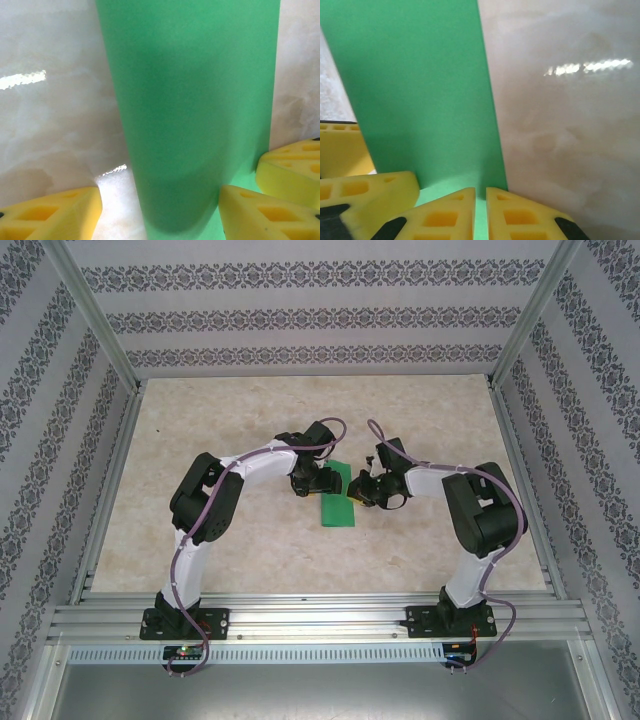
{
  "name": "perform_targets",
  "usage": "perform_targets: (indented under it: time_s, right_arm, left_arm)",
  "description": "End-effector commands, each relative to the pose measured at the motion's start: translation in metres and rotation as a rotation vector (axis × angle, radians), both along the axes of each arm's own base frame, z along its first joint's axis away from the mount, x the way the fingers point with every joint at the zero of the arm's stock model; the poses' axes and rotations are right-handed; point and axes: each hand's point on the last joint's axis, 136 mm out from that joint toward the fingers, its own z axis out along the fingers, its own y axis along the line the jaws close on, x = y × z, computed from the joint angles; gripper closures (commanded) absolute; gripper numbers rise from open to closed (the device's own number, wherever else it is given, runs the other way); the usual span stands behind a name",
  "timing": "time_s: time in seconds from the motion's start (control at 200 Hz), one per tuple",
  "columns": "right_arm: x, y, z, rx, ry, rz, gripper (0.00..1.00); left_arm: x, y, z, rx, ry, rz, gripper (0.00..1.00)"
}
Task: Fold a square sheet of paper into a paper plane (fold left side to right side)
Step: Hold the square sheet of paper at the center of the table, then first fold the square sheet of paper in half at the center of the table.
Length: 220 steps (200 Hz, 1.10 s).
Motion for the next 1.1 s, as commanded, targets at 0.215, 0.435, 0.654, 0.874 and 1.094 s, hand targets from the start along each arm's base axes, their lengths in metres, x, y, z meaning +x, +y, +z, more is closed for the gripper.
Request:
perform_targets:
  time_s: [0.215, 0.435, 0.654, 0.874, 1.094]
  right_arm:
    - [-0.009, -0.010, -0.024, -0.117, 0.058, 0.023, 0.86]
    - [-0.015, -0.017, -0.034, -0.166, 0.092, 0.035, 0.86]
    - [-0.016, -0.019, -0.036, -0.178, 0.097, 0.039, 0.87]
    - [-0.015, -0.019, -0.035, -0.180, 0.092, 0.039, 0.87]
    - [-0.015, -0.020, -0.033, -0.183, 0.089, 0.038, 0.87]
  left_arm:
    - [-0.014, -0.018, -0.026, -0.021, 0.024, -0.044, 0.33]
    - [-0.004, -0.009, 0.024, -0.072, -0.055, -0.019, 0.31]
    - [0.002, 0.000, 0.063, -0.144, -0.122, -0.001, 0.32]
    - [-0.001, -0.039, 0.078, -0.385, -0.099, -0.055, 0.50]
    - [-0.001, -0.047, 0.048, -0.395, -0.037, -0.051, 0.55]
